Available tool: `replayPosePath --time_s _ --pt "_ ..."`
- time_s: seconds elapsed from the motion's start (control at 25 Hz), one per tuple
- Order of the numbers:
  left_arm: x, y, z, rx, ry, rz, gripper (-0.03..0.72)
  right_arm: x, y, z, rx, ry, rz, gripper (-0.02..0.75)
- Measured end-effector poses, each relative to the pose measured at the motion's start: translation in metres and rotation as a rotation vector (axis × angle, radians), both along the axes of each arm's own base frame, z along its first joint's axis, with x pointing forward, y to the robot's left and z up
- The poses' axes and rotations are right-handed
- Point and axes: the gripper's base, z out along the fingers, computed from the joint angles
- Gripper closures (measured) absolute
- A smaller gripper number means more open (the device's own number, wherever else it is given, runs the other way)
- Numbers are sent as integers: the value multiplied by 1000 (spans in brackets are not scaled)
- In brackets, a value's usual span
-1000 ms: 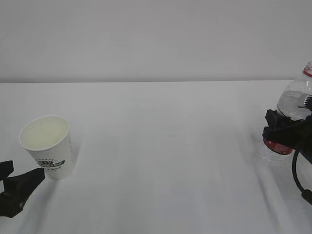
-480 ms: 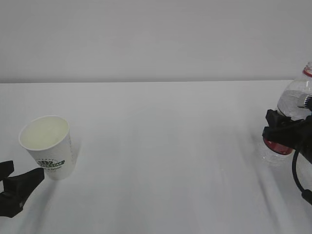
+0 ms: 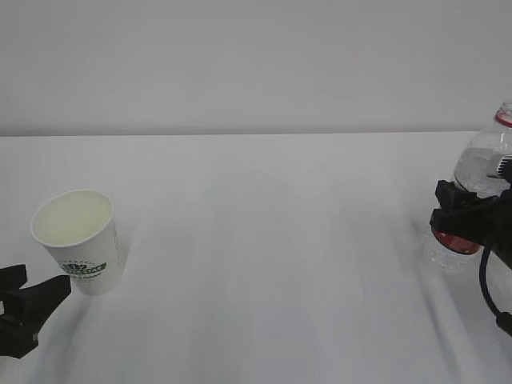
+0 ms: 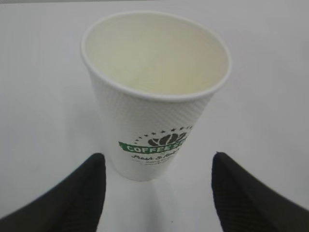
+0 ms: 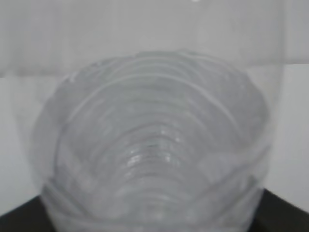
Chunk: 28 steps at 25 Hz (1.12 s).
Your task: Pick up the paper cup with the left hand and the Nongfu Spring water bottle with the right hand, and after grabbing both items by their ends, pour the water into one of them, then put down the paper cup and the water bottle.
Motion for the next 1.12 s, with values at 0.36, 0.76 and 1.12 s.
replayPosePath --time_s 0.36,0.76,1.12 --pt "0 -1 0 0 0 -10 192 -8 0 22 -52 13 21 278" --pt "0 -1 0 0 0 -7 192 -15 0 49 -43 -1 24 280" --pt "0 0 -1 1 7 6 192 -23 2 71 -58 -35 66 280"
